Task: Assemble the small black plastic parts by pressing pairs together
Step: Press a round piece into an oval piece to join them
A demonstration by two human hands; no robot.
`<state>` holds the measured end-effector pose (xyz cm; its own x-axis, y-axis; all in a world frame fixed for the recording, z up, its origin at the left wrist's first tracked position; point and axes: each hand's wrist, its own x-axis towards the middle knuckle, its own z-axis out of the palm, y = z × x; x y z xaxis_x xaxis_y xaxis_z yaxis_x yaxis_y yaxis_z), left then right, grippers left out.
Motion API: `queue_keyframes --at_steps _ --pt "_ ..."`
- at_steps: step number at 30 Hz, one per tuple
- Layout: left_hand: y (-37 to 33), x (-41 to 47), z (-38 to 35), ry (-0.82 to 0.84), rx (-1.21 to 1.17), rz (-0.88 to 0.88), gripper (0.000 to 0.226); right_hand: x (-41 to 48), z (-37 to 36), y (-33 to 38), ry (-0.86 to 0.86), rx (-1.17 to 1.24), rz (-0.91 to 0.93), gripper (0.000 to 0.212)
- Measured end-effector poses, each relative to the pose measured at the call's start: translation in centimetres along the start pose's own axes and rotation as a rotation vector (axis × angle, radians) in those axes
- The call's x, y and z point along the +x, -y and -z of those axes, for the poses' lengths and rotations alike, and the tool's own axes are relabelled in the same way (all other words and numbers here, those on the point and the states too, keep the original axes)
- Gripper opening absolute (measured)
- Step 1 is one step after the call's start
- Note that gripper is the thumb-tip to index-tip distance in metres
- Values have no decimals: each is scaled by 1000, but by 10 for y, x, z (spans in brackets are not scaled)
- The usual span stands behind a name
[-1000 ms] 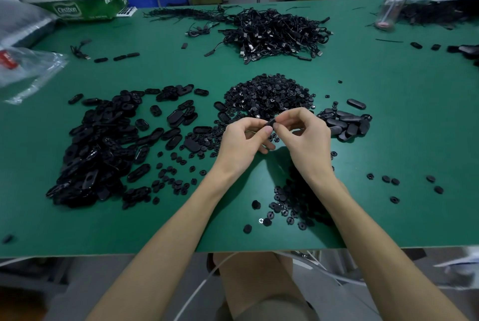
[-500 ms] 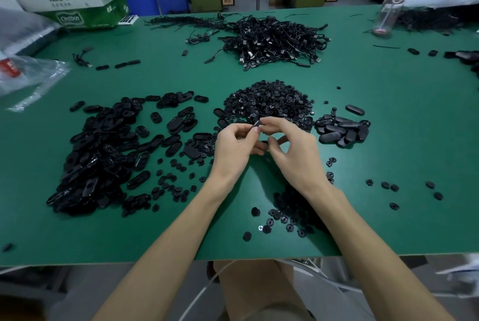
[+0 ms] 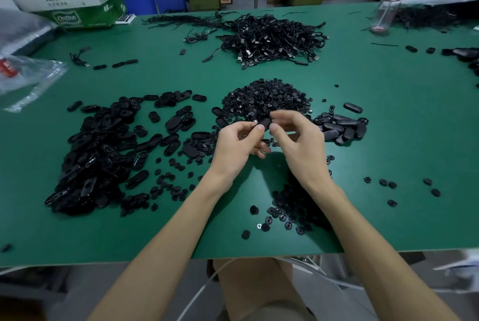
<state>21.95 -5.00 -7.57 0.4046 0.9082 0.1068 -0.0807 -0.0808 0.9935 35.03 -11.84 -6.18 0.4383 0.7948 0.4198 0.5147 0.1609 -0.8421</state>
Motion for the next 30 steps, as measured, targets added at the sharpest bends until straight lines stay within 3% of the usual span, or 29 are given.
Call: queue_keyframes --at_steps 4,10,20,30 --pt "-1 -2 0 4 31 -9 9 -1 1 0 15 -5 -16 12" --pt "-5 -2 1 19 7 16 18 -1 2 3 12 84 -53 13" --pt "-5 -2 3 45 -9 23 9 -3 1 5 34 109 -44 14" --pt "-9 -3 2 26 63 7 15 -3 -1 5 71 84 -13 17"
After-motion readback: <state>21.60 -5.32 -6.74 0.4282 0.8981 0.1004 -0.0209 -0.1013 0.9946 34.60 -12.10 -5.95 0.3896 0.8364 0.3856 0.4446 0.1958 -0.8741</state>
